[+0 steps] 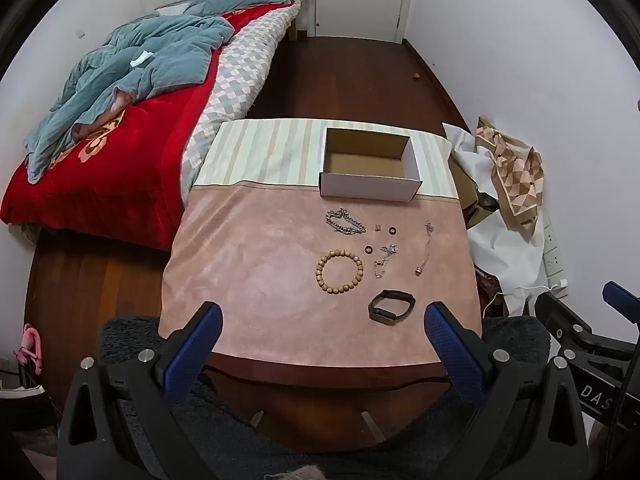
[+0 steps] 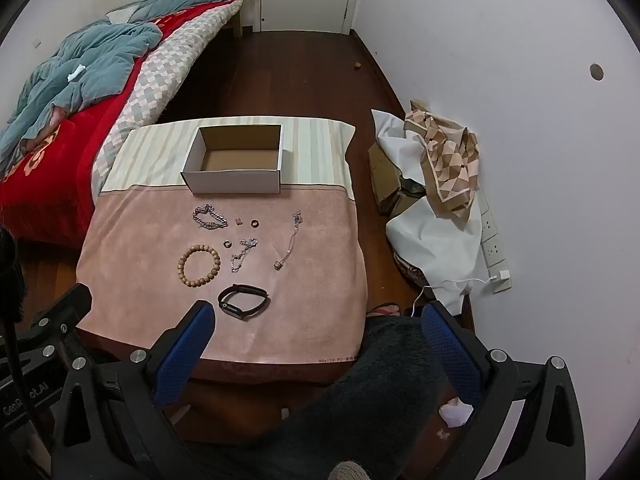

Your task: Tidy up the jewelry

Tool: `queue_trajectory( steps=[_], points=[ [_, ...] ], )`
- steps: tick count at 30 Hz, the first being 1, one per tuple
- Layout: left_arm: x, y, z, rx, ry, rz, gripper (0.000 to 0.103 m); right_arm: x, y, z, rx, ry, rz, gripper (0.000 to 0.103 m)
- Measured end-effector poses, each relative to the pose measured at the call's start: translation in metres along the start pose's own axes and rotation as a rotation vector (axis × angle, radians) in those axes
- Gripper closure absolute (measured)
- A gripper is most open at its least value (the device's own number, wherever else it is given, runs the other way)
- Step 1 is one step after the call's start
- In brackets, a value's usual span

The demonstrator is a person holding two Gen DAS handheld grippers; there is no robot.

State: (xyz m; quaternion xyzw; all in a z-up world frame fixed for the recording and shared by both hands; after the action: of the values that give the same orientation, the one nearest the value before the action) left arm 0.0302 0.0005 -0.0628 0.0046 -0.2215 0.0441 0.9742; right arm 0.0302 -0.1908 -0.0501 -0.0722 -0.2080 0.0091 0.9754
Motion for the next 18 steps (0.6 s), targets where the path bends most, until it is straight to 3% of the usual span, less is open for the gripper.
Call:
queue_trajectory(
  steps=[18],
  points=[
    [0.0044, 0.0075, 0.0043, 0.003, -0.001, 0.006, 0.000, -0.0042, 0.0022, -0.0012, 0.008, 0.002, -0.002, 0.000]
  ],
)
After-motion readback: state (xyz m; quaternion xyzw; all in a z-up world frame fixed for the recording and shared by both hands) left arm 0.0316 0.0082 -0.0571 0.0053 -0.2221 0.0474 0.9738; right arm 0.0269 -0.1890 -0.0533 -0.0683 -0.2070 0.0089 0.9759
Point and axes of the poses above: each gripper's, at about its wrist camera, not at the fingertips, and z roughly against the way its jaws point, y to its left, x to its top, the point moved 7 cm from there along -z, roughly the way its jaws point, and after that the axes turned 1 degree about x, right-handed, at the moved point
